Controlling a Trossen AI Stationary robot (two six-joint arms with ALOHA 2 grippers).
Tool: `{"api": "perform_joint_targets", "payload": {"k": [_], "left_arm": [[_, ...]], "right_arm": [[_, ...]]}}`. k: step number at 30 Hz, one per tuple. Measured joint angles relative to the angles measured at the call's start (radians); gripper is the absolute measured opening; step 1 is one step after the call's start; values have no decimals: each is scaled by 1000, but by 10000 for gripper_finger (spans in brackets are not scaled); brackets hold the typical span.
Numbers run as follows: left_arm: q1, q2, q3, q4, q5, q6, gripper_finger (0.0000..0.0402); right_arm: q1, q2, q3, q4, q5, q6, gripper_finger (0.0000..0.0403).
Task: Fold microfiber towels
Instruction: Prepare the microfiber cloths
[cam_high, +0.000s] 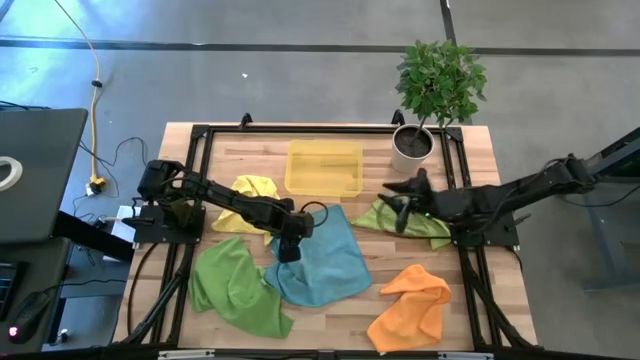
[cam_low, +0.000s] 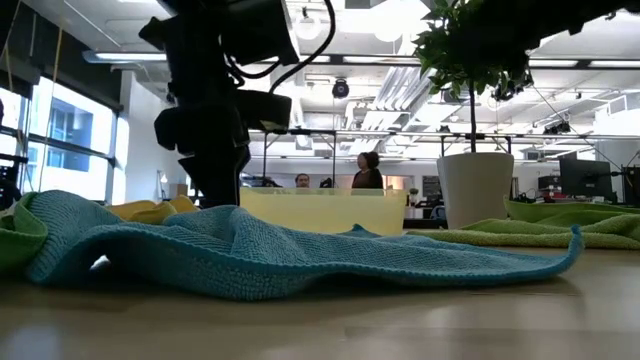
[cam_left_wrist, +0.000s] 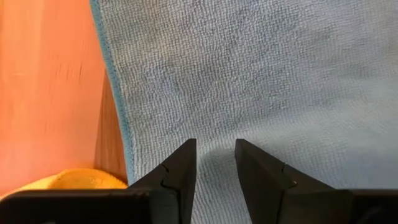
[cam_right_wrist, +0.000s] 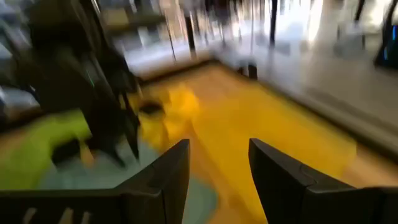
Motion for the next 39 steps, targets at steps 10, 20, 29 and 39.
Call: {"api": "perform_joint_targets", "payload": {"k": [10, 20, 29, 39], "left_arm": [[-7, -134, 65, -213, 68, 59, 101], [-9, -191, 64, -424, 18, -21, 101], [-40, -191, 64, -448, 20, -97, 101], [-61, -190, 64, -504, 20, -106, 101]], "right_arm": [[-43, 317, 127, -172, -181, 241, 156], [-142, 548, 134, -163, -383, 277, 156], [-186, 688, 134, -206, -446, 251, 156], [-224, 680, 139, -389, -467, 262, 156]]}}
